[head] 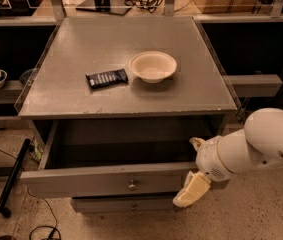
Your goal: Open top drawer
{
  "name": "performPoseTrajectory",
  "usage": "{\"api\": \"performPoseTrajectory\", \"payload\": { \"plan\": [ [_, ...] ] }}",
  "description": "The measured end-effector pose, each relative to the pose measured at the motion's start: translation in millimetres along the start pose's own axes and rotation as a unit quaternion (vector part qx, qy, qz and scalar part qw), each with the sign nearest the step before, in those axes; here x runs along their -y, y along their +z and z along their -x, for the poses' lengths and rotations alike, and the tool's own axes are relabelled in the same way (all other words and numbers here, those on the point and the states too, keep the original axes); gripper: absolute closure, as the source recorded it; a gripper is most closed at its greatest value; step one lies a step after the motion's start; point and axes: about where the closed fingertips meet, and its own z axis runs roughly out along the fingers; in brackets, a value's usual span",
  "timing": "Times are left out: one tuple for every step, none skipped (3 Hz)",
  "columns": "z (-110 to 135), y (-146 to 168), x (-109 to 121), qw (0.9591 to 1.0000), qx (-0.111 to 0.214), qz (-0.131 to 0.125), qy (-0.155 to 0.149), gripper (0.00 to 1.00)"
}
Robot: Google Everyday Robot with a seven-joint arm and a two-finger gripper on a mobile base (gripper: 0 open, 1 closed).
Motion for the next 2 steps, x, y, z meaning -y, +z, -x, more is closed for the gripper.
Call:
{"api": "performPoseTrajectory", "payload": {
  "plan": [
    [-22.0,25.0,-7.0,0.9995,-0.013,0.017,0.025,0.0],
    [-22.0,25.0,-7.0,0.9995,-0.013,0.017,0.025,0.0]
  ]
}}
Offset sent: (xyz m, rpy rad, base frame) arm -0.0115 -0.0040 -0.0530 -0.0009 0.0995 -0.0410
